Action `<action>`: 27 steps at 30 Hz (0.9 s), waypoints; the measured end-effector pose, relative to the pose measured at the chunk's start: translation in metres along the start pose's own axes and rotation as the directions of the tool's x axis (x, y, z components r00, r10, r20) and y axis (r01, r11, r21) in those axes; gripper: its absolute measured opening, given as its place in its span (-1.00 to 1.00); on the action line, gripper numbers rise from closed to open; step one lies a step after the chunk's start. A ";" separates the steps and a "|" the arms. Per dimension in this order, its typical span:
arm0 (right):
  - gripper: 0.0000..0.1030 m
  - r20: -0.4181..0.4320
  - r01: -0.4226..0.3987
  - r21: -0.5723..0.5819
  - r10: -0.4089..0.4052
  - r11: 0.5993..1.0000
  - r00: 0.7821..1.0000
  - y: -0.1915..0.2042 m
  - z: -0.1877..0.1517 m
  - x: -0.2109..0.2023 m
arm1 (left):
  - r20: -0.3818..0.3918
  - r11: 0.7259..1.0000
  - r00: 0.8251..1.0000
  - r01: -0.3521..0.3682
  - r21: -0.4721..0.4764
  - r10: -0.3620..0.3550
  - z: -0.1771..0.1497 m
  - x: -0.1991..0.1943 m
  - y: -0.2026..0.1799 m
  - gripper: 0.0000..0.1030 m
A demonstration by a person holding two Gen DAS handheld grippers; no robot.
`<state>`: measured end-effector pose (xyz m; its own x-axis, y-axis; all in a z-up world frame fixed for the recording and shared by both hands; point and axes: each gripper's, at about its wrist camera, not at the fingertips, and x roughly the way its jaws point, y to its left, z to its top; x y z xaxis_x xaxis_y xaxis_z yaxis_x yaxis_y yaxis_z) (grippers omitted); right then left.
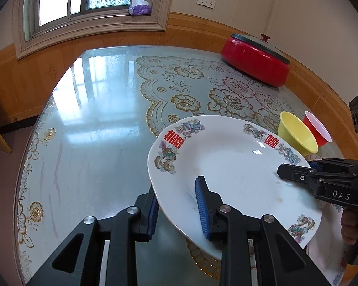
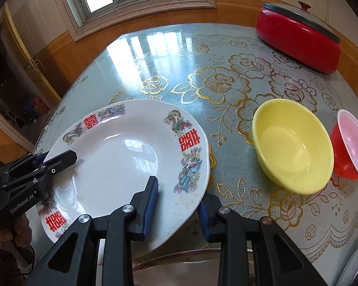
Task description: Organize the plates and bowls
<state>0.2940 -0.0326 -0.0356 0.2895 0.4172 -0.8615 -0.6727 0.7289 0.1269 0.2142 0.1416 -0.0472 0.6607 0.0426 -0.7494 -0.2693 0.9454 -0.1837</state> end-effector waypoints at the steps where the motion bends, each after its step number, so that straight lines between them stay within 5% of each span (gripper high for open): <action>1: -0.42 -0.001 -0.002 0.003 0.002 1.000 1.000 0.000 0.000 0.000 | -0.002 1.000 1.000 0.000 -0.001 0.000 -0.001 0.001 0.000 -0.42; 16: -0.42 0.071 0.026 -0.018 -0.025 0.999 0.997 0.004 -0.014 -0.030 | 0.065 0.999 0.997 0.029 0.016 -0.030 -0.009 -0.025 -0.012 -0.42; 27: -0.42 0.143 0.066 0.032 -0.070 0.997 0.987 -0.010 -0.055 -0.084 | 0.095 0.992 0.990 0.099 0.079 -0.107 -0.019 -0.054 -0.051 -0.43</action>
<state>0.2390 -0.1051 0.0083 0.4304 0.4388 -0.7888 -0.6298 0.7720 0.0858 0.1792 0.0850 -0.0090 0.7492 -0.0281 -0.6617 -0.1463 0.9674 -0.2068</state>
